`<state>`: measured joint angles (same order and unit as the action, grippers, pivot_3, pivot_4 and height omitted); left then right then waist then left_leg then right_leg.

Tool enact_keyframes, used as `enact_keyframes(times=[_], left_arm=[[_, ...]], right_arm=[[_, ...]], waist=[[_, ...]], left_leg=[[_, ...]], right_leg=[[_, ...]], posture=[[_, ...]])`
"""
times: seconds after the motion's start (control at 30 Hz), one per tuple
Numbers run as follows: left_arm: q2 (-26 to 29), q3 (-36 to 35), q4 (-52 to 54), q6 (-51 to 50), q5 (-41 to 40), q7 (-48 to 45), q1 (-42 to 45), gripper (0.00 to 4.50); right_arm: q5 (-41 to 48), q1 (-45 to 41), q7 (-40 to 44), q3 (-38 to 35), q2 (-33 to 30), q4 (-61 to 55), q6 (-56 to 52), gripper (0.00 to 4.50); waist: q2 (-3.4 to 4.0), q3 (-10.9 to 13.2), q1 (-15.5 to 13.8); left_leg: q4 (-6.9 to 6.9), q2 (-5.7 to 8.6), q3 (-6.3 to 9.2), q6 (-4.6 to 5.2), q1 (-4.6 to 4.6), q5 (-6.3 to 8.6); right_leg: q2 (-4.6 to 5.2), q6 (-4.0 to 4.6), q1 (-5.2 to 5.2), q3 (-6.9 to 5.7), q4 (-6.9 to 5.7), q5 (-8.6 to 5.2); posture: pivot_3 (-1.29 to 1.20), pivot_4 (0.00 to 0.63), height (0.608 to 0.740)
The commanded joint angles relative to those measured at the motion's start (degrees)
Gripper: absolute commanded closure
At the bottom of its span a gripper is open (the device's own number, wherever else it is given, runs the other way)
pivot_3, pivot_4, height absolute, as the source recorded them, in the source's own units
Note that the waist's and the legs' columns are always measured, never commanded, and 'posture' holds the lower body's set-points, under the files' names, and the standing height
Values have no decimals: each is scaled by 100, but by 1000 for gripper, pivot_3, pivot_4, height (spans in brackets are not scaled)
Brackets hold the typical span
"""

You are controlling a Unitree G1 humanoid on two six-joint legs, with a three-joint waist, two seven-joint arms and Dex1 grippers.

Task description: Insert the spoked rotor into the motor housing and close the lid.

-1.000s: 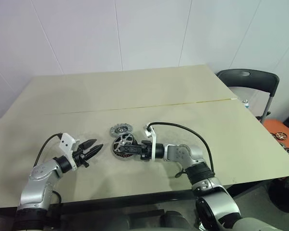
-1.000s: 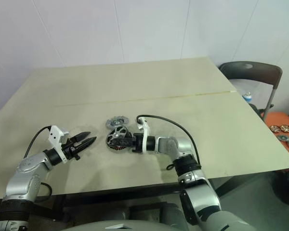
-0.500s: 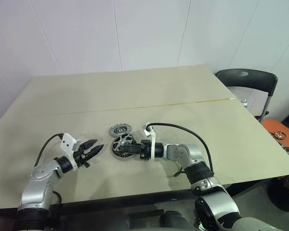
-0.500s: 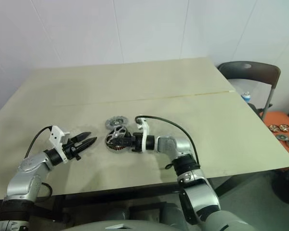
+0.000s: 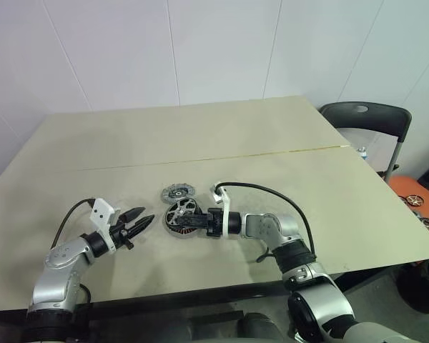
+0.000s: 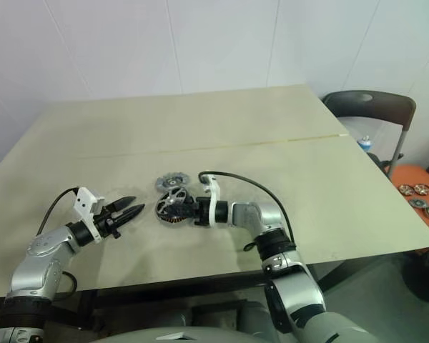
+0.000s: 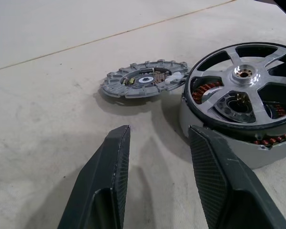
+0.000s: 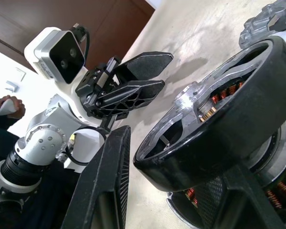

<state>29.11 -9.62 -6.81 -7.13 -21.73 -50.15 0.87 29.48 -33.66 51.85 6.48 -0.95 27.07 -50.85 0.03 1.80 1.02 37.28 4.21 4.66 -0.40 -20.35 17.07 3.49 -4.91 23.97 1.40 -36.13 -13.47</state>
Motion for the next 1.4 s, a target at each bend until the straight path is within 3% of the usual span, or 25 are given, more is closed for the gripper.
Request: enact_keyframes(times=[0.03,0.23,0.73,1.17,1.4], left_arm=[[3,18,23,120,29,-18,79,2446],[0,16,9,129,32,-18,76,2446],[-35,88,-102,206,70,12,139,2446],[-41,125,-130,243,121,30,144,2446],[-57,154,-150,264,145,43,145,2446]], right_arm=[[52,-186,-37,-83,69,-117,14,2260],[73,-204,-84,-83,68,-143,-10,555],[-114,-353,259,526,-697,-486,-589,555],[-302,-373,183,812,-471,-531,-402,555],[-506,-465,577,1150,-914,-727,-365,555]], waist=[[0,0,-1],[-1,-1,6],[-2,-1,-23],[-2,-1,-6],[-3,-2,-22]], left_leg=[[0,0,0,0,0,0],[1,-2,2,-5,16,-3],[0,0,7,-5,26,-3],[-2,-2,7,-5,23,-3],[-2,-1,7,-5,22,-3]], right_leg=[[0,0,0,0,0,0],[-4,3,-13,0,-4,2],[-2,4,-30,-4,5,2],[-3,4,-26,-4,5,2],[-2,4,-26,-5,8,2]], posture=[[0,0,740],[0,0,740],[0,0,740],[0,0,740],[0,0,740]])
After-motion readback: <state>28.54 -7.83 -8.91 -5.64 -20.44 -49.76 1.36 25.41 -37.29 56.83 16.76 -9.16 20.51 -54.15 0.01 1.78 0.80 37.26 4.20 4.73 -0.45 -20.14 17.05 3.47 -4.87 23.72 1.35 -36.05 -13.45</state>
